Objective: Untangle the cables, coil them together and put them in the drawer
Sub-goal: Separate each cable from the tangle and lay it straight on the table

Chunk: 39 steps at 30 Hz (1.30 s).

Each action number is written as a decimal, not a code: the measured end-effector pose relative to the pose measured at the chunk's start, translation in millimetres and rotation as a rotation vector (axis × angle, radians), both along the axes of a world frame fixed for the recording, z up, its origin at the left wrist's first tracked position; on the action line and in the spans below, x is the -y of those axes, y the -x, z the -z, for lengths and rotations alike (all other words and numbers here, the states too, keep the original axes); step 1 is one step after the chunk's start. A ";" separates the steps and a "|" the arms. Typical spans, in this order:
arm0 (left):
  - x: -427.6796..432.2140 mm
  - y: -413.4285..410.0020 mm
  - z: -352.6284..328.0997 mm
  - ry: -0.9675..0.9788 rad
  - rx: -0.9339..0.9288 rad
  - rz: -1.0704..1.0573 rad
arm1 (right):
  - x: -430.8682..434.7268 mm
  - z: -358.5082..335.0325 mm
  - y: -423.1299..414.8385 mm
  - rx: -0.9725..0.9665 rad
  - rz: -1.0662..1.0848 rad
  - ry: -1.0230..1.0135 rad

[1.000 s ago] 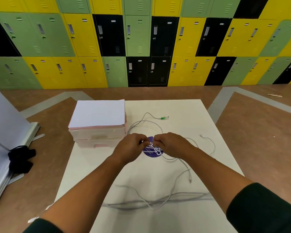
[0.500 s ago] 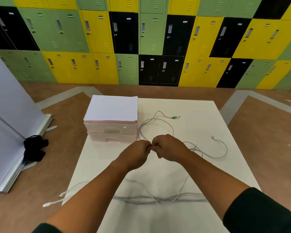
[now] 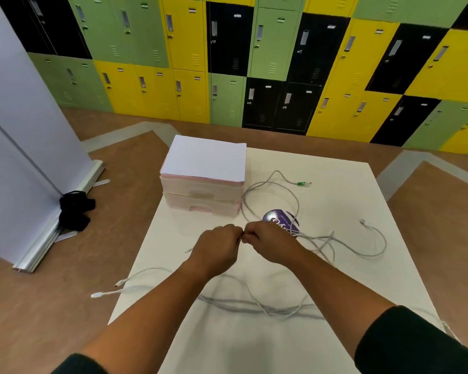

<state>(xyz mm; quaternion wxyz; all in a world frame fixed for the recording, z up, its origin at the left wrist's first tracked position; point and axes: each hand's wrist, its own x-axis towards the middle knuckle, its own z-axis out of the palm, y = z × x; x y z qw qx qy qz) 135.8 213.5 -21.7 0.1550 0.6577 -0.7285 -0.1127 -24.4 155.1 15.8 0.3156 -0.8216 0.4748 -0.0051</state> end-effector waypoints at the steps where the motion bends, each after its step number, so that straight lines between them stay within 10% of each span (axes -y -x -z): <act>1: -3.1 -3.5 2.1 -0.001 -0.037 -0.008 | -0.9 1.7 -3.5 0.005 0.006 0.000; 13: -51.0 -63.6 38.4 0.079 0.279 -0.028 | -16.9 14.4 -32.0 -0.183 -0.170 -0.153; 39: -77.5 -91.5 64.6 -0.186 0.201 -0.091 | -56.2 58.9 -66.3 -0.182 -0.251 0.037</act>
